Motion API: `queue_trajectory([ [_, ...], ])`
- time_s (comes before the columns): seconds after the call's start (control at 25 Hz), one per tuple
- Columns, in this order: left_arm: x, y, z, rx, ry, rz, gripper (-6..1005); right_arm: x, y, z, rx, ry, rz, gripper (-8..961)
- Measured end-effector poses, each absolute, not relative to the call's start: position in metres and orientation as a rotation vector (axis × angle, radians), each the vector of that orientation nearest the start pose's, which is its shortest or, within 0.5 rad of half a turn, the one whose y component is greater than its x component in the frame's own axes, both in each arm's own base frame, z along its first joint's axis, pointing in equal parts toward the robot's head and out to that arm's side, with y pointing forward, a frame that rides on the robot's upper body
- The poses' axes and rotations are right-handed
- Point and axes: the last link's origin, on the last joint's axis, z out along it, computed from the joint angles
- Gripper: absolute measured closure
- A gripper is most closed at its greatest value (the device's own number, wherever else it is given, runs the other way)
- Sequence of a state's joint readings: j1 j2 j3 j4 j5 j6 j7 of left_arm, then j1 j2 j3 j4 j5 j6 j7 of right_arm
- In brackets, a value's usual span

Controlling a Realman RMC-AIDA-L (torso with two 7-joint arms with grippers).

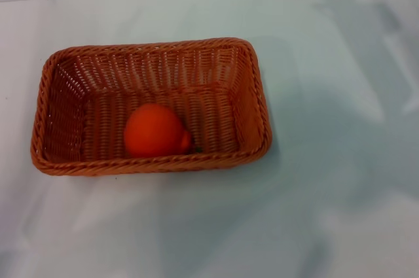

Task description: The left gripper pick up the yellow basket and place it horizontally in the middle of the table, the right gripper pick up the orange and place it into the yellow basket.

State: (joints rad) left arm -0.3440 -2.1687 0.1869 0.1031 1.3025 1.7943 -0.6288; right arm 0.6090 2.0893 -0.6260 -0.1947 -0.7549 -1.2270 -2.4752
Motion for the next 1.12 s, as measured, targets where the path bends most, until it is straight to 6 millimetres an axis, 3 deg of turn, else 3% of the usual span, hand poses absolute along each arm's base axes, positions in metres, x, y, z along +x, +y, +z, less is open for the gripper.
queue_trajectory([
  [1.12,-0.299,0.242,0.020,-1.426,-0.442,-1.405,78,0.289,0.391,0.045,-0.685,-1.484,-1.363,38],
])
